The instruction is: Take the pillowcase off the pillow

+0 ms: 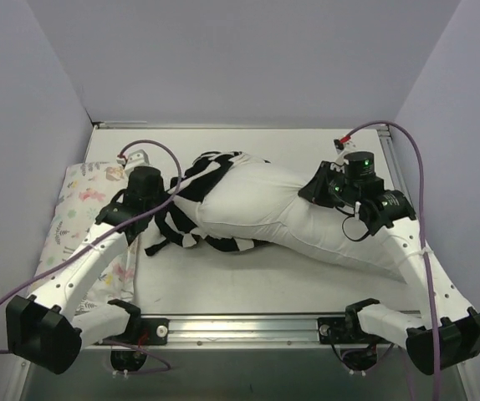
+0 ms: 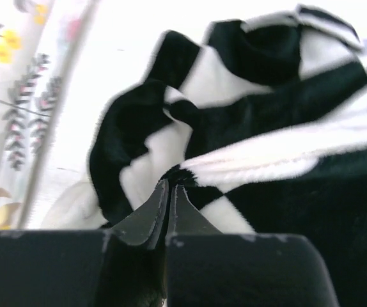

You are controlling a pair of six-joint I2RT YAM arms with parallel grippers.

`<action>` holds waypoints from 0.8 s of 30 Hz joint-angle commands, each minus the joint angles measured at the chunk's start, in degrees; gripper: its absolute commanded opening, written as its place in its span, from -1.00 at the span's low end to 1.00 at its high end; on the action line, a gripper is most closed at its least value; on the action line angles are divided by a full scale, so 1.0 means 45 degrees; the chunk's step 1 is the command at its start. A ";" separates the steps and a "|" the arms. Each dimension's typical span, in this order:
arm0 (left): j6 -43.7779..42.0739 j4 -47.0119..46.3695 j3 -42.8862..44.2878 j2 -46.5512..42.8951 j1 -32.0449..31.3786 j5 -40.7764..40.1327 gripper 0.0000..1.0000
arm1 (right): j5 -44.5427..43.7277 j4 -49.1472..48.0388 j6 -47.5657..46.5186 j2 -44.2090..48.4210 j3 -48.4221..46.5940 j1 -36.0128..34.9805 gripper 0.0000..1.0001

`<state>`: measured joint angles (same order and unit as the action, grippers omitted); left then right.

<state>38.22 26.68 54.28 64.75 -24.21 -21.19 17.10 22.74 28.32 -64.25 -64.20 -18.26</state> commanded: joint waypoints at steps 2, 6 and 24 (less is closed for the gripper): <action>-0.0446 0.0109 -0.0402 0.0687 0.1901 0.0116 -1.00 | -0.0617 -0.0250 0.0094 0.1346 -0.0712 0.0621 -1.00; -0.0251 -0.0614 -0.0130 0.1780 0.2000 0.0919 -1.00 | -0.0773 0.0237 -0.0003 0.1991 -0.1044 0.0679 -1.00; 0.0960 -0.2548 -0.1202 0.4302 0.1534 0.2365 -1.00 | -0.0871 0.1118 0.0387 0.1427 -0.6236 0.0816 -1.00</action>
<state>40.77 19.07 49.21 83.31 -15.97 -12.53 13.74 37.04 28.62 -57.71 -86.04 -15.03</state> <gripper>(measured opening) 0.009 0.097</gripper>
